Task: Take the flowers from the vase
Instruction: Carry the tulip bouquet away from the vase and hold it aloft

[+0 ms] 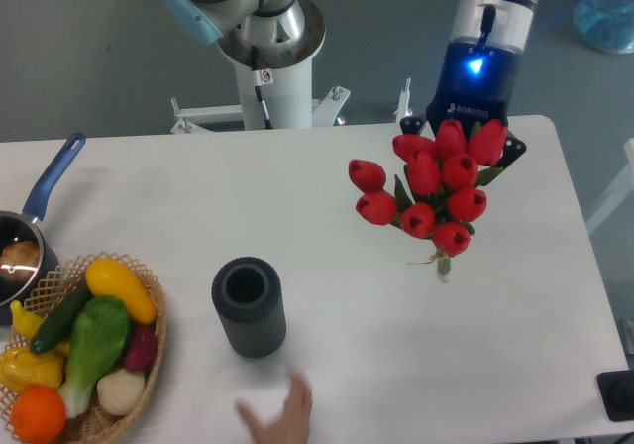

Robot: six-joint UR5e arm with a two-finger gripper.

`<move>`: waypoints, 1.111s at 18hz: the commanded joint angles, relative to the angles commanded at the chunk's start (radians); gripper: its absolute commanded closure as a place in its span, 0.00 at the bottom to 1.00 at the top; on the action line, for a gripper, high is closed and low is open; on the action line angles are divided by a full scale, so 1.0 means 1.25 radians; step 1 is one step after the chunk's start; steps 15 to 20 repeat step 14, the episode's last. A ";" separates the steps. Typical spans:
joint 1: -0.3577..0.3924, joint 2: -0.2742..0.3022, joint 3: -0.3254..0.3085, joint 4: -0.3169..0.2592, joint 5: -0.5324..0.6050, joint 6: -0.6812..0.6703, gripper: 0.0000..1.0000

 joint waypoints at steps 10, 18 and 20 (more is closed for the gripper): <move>-0.113 -0.028 0.013 -0.044 0.308 0.112 0.82; -0.147 -0.026 0.010 -0.132 0.427 0.117 0.83; -0.147 -0.026 0.010 -0.132 0.427 0.117 0.83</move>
